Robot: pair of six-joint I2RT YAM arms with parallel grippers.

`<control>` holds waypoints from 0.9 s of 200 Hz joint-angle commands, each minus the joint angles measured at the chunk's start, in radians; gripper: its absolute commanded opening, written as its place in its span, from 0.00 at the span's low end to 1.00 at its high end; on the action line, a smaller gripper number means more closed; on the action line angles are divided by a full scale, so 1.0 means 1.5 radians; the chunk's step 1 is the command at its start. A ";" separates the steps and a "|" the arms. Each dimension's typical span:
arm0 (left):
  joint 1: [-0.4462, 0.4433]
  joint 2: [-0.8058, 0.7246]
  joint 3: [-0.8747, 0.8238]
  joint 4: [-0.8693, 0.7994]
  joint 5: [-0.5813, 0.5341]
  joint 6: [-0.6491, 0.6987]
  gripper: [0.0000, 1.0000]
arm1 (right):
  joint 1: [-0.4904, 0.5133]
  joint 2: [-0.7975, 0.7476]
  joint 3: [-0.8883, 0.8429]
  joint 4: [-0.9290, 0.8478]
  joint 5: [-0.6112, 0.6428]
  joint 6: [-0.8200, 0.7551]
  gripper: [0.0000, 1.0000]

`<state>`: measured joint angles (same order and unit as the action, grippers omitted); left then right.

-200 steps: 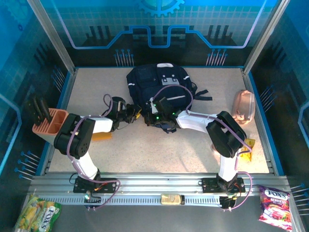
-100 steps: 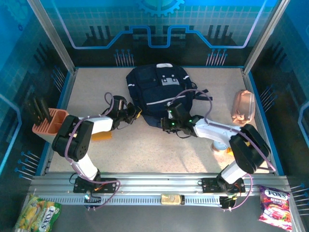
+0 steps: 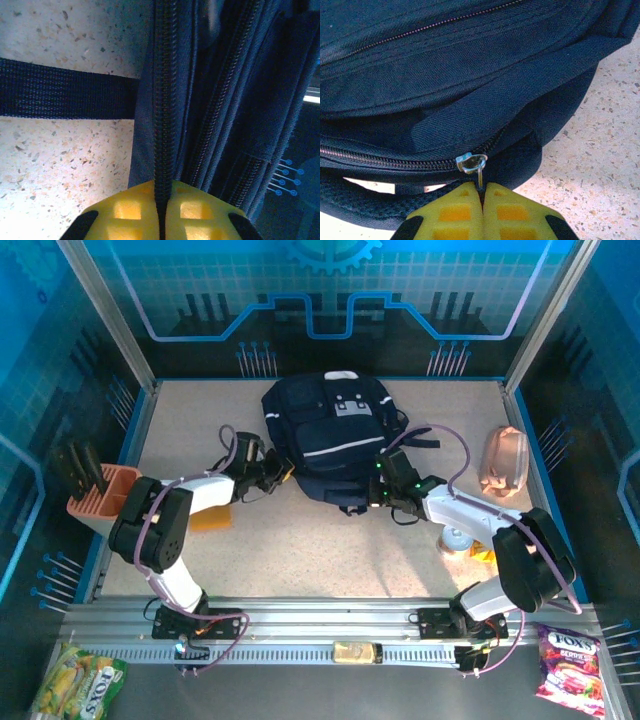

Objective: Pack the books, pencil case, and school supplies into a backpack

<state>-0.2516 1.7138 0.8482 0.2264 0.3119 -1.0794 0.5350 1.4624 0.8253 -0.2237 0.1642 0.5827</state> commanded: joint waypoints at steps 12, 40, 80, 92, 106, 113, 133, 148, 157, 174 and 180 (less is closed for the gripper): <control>0.020 0.039 0.103 -0.107 -0.016 0.106 0.14 | 0.028 -0.010 0.011 0.028 -0.047 -0.055 0.00; 0.035 0.054 0.153 -0.175 -0.043 0.158 0.20 | 0.104 0.010 0.032 0.072 -0.072 -0.091 0.00; 0.076 -0.007 0.158 -0.268 -0.089 0.185 0.44 | 0.168 0.108 0.138 0.113 -0.135 -0.086 0.00; 0.085 -0.049 0.139 -0.293 -0.113 0.185 0.50 | 0.178 0.144 0.175 0.126 -0.154 -0.078 0.00; 0.090 -0.097 0.124 -0.340 -0.146 0.187 0.56 | 0.187 0.183 0.217 0.143 -0.180 -0.070 0.00; 0.091 -0.118 0.118 -0.367 -0.164 0.186 0.58 | 0.190 0.204 0.236 0.147 -0.188 -0.064 0.00; 0.090 -0.167 0.110 -0.441 -0.194 0.169 0.61 | 0.195 0.251 0.279 0.157 -0.221 -0.050 0.00; 0.087 -0.194 0.098 -0.473 -0.190 0.141 0.62 | 0.198 0.272 0.298 0.158 -0.238 -0.044 0.00; 0.082 -0.209 0.089 -0.481 -0.183 0.130 0.63 | 0.199 0.280 0.304 0.158 -0.241 -0.043 0.00; 0.061 -0.227 0.083 -0.496 -0.190 0.115 0.63 | 0.201 0.287 0.309 0.160 -0.247 -0.040 0.00; 0.052 -0.229 0.086 -0.501 -0.193 0.113 0.63 | 0.201 0.288 0.309 0.160 -0.250 -0.039 0.00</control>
<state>-0.1322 1.3979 0.9989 -0.4107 0.0551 -0.8661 0.8196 1.8809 1.2488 -0.0326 -0.1513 0.5079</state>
